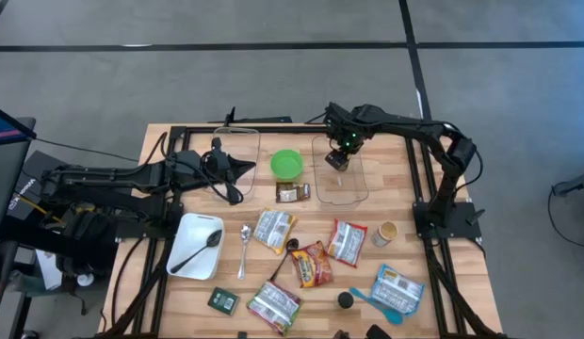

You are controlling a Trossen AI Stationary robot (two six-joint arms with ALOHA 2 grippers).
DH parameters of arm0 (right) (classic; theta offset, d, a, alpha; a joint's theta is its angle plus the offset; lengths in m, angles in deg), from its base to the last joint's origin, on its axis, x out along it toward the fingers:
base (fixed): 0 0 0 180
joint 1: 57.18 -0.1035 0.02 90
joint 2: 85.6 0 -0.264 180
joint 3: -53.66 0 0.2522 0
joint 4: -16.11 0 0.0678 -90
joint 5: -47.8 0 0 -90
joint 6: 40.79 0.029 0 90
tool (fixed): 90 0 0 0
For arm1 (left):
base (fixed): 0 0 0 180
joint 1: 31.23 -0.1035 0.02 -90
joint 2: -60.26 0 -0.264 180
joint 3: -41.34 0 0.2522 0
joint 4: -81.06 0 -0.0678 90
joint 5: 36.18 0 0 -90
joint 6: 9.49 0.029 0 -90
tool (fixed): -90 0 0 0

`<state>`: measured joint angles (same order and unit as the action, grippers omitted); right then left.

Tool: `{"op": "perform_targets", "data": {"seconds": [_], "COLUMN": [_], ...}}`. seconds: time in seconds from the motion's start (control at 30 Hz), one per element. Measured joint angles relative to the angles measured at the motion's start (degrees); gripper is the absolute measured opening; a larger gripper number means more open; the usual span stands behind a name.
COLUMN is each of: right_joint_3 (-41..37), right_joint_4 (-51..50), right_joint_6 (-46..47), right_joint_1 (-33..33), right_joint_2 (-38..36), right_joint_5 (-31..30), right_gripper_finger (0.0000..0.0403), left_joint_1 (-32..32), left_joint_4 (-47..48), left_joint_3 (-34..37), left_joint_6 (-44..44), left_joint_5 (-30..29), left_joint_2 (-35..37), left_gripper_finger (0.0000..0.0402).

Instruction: Pick & Place Food Item

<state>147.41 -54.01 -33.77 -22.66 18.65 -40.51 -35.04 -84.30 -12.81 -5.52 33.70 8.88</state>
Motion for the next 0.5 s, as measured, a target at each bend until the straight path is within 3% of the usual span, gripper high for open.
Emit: {"op": "perform_targets", "data": {"seconds": [0.5], "right_joint_3": [0.00], "right_joint_4": [-0.15], "right_joint_6": [0.00], "right_joint_1": [0.00], "right_joint_2": [0.00], "right_joint_5": [-0.02], "right_gripper_finger": [0.0251], "left_joint_1": [0.00], "left_joint_4": [-0.02], "left_joint_3": [0.00], "left_joint_6": [0.02], "left_joint_5": [0.00], "left_joint_2": [0.00], "left_gripper_finger": [0.0000]}}
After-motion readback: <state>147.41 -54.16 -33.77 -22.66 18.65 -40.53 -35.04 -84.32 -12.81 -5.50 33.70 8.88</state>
